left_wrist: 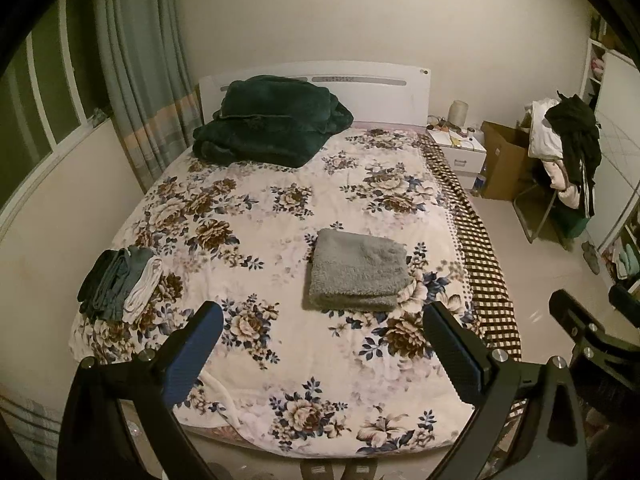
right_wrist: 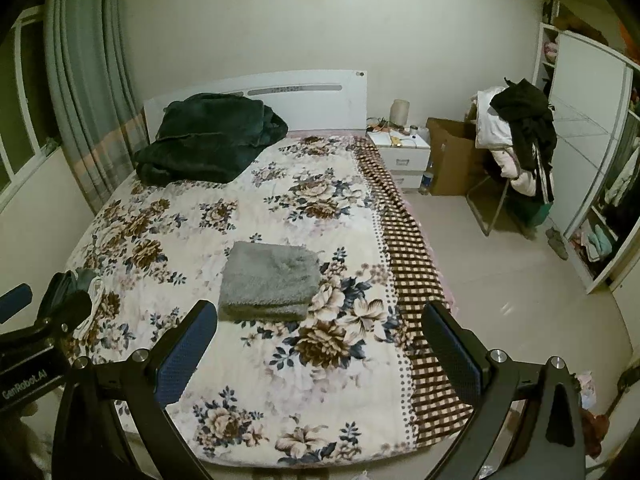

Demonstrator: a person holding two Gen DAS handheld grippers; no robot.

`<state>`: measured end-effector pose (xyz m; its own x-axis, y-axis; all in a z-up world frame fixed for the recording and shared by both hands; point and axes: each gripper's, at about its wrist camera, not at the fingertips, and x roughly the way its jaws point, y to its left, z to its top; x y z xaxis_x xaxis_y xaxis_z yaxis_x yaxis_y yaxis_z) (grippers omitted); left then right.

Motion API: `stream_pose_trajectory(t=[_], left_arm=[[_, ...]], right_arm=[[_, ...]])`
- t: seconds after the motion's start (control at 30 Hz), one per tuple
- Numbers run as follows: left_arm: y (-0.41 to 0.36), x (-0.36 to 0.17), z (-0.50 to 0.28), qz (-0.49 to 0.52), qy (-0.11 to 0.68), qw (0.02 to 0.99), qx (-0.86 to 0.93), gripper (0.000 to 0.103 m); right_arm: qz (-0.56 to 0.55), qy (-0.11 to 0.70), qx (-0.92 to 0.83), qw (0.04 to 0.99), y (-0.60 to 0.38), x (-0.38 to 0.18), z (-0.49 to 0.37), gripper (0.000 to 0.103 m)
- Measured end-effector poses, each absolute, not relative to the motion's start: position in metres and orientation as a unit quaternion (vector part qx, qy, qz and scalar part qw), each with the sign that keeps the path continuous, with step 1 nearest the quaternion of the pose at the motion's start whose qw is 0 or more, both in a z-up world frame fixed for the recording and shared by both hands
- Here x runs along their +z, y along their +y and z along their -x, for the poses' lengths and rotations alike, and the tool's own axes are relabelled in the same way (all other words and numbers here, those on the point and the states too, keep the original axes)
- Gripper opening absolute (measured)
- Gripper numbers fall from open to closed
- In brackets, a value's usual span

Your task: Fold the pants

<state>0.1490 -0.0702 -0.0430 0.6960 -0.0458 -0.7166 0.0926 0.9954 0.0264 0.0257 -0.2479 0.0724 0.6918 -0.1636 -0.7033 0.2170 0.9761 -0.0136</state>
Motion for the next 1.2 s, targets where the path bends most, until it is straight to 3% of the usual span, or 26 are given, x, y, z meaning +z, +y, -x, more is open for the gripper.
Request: stream_pose_trajectory(t=[1.2], left_arm=[[-0.069, -0.046, -0.13, -0.022, 0.39, 0.92, -0.03, 0.102]], right_arm=[[-0.039, 0.389, -0.097, 0.915, -0.253, 0.056, -0.012, 0.103]])
